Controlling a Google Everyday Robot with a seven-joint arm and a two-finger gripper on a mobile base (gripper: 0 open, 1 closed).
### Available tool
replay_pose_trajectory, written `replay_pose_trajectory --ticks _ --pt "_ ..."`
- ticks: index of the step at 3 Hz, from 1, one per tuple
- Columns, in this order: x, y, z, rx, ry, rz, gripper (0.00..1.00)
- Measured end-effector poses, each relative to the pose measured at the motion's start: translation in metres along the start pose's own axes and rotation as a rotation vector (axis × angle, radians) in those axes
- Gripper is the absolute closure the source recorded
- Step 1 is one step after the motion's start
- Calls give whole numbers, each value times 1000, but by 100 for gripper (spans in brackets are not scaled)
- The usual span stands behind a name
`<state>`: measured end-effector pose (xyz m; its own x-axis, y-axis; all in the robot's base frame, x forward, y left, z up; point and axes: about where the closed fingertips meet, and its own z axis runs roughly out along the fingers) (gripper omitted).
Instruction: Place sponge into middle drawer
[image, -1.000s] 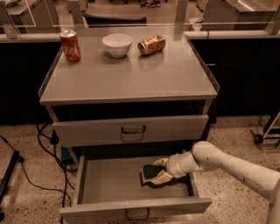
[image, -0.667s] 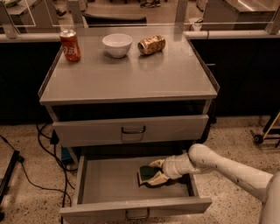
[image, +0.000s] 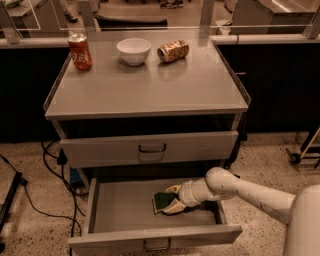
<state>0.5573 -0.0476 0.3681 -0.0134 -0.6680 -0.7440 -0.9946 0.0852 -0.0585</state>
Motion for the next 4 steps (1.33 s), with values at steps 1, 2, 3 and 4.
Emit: replay_pose_trajectory --ticks 1,2,3,4 --pt "0 1 9 15 60 -42 100" --pt "-1 2 11 28 103 -66 100" --pt "-2 2 11 29 107 -68 75" --pt "-2 2 11 29 107 -68 50"
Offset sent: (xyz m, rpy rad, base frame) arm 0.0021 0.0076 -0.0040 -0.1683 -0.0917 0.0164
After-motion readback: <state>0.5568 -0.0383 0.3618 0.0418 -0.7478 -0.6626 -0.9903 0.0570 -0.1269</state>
